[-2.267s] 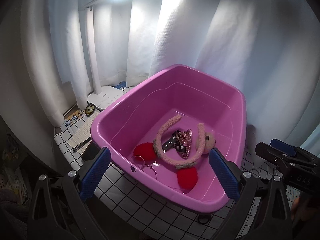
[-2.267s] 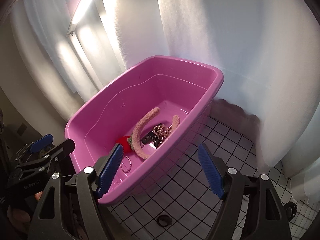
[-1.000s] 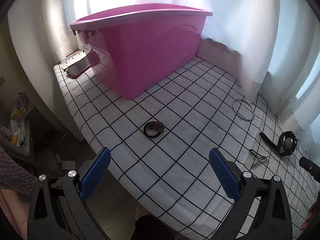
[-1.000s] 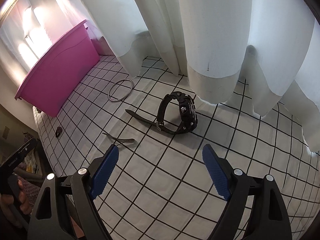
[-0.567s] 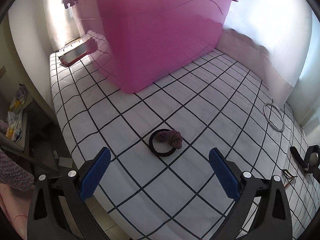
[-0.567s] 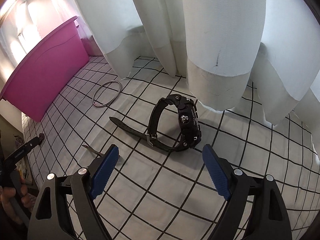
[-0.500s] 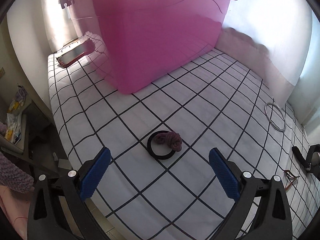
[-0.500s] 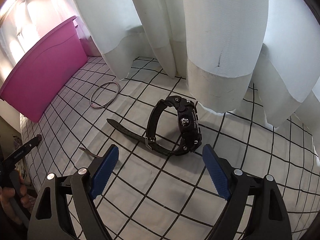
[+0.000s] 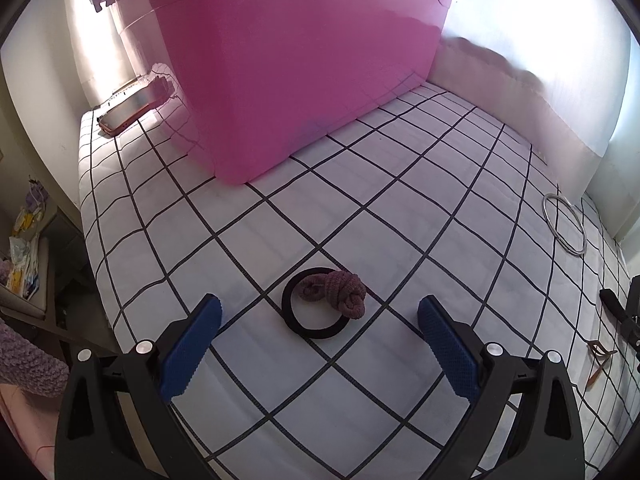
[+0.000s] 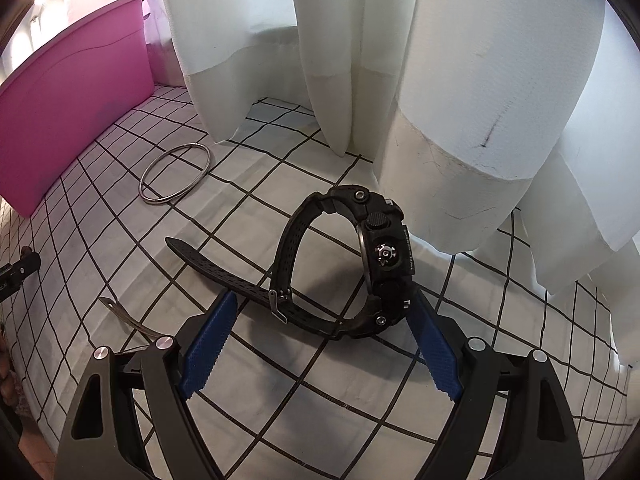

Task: Organize jewelry
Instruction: 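Reach the left tool to the black hair tie while the right tool reaches the black watch, then close the left tool on the black hair tie while the right tool grasps the black watch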

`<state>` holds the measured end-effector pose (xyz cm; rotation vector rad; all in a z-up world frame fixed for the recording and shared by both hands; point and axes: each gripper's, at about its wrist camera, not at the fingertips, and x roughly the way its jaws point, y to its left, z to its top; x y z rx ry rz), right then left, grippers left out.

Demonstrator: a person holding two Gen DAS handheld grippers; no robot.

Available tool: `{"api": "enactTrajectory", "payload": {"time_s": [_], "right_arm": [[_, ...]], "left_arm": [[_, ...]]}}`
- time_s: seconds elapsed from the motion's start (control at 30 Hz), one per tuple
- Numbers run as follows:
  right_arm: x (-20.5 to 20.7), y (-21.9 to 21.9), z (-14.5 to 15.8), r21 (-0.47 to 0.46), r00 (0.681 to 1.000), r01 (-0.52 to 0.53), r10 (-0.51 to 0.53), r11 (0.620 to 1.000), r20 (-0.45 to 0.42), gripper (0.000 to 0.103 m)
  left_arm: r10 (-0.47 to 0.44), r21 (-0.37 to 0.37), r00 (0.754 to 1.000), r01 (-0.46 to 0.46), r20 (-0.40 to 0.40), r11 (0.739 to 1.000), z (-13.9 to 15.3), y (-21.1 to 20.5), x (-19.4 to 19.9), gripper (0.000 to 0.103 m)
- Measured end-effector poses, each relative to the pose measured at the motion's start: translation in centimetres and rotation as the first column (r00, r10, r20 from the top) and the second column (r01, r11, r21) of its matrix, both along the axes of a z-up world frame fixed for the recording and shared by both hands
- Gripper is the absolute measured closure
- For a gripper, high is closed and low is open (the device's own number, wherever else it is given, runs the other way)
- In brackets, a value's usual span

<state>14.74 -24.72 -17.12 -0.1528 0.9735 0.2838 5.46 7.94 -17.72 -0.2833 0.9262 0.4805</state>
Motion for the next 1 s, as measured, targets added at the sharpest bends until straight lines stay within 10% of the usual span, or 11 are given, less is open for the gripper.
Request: {"api": "enactTrajectory", "payload": {"time_s": [1.0], "right_arm": [[3.0, -0.6, -0.9, 0.006, 0.987, 0.162, -0.162, 0.987, -0.017, 0.014]], "left_arm": [[0.007, 0.051, 0.997, -0.011, 0.075, 0.999, -0.3, -0.6, -0.2, 0.006]]}}
